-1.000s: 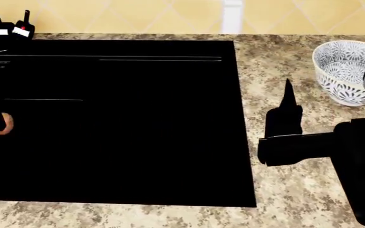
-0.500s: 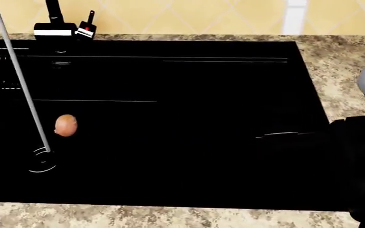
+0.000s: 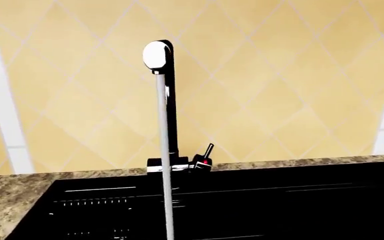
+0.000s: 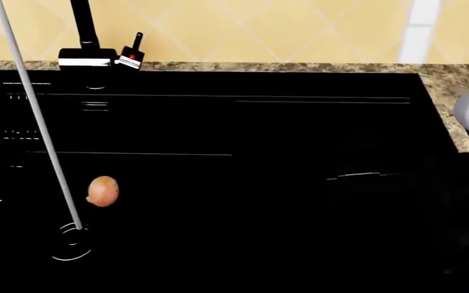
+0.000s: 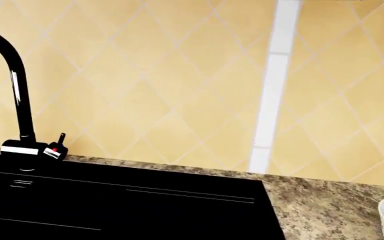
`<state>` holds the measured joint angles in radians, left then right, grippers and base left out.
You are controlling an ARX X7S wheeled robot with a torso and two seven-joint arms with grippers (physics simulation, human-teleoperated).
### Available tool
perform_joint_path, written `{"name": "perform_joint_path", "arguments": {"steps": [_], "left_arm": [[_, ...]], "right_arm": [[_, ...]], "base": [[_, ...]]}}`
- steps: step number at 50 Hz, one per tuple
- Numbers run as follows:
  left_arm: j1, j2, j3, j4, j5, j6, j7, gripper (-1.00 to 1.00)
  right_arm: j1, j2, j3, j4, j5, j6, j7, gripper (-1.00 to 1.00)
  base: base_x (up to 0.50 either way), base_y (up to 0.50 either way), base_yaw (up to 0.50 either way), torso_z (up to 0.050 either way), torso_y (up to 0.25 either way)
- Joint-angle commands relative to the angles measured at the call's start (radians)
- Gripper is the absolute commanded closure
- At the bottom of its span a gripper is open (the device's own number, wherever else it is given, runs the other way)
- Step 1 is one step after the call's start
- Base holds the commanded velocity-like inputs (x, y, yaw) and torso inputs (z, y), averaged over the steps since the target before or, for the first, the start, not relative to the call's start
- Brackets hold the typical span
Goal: Pick the broccolis and asparaguss from the sink and place them in one bowl. Place the onion in the other bowl. Then turn off the sink faucet.
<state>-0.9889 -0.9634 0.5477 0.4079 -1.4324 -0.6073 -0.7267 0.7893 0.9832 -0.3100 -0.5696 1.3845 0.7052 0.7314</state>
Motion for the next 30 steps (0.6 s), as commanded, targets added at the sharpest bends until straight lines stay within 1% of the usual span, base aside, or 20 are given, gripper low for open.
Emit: {"name": "perform_joint_path", "arguments": {"steps": [1,11,21,24,30], "left_arm": [[-0.003,0.008,-0.004,0.005,-0.008,-0.005,0.008,-1.00],[-0.004,0.022,0.002,0.016,-0.008,-0.009,-0.009,-1.00],[0.009,0.022,0.002,0.027,-0.007,-0.003,-0.016,-1.00],[0.015,0.022,0.003,0.037,-0.006,0.000,-0.023,-1.00],[0.017,0.001,-0.006,0.028,-0.008,0.001,-0.003,-1.00]], "right_arm": [[-0.033,-0.004,0.012,-0.001,-0.027,-0.022,-0.019,-1.00],[-0.049,0.004,0.018,-0.008,-0.035,-0.033,-0.024,-1.00],[-0.059,0.001,0.019,-0.002,-0.033,-0.037,-0.021,-1.00],[-0.052,0.001,0.019,0.001,-0.024,-0.032,-0.018,-1.00],[-0.053,-0.002,0.017,-0.002,-0.027,-0.033,-0.019,-1.00]], "base": [[0.35,0.16,0.00,0.000,0.000],[0.36,0.05,0.00,0.000,0.000],[0.40,-0.07,0.00,0.000,0.002],[0.22,0.00,0.00,0.000,0.000],[0.01,0.00,0.00,0.000,0.000]]}}
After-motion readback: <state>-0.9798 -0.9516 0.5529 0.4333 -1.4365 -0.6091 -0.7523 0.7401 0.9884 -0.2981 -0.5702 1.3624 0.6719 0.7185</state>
